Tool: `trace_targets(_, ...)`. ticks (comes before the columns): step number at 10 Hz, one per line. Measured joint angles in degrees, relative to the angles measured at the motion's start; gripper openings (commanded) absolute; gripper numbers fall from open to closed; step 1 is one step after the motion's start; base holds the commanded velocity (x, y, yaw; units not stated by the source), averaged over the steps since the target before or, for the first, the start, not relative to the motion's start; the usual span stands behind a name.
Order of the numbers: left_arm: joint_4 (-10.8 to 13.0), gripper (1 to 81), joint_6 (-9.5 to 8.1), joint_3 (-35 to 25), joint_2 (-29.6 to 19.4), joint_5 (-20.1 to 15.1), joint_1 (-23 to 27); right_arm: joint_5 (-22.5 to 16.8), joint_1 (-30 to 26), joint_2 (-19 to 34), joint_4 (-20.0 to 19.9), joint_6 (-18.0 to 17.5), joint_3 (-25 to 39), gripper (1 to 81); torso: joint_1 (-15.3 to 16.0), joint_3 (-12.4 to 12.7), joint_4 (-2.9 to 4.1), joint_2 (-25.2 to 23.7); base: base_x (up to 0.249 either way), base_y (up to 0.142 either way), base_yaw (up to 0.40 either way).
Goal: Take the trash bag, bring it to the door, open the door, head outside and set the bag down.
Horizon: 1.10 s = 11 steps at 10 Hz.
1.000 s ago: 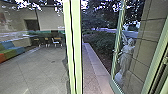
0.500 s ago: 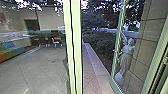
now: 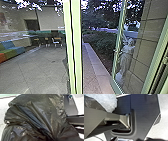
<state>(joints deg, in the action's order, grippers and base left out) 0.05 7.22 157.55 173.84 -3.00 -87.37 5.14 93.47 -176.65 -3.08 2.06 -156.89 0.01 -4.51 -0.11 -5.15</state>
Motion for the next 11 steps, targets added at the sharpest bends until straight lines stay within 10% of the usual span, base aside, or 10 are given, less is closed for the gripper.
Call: trace_targets(11, 0.13, 1.0, 0.0, 0.35, 0.33, 0.02, 0.02, 0.37, -0.59, -0.02, -0.05, -0.11, -0.16, 81.1, 0.0, 0.0, 0.0, 0.0, 0.0, -0.094, 0.0)
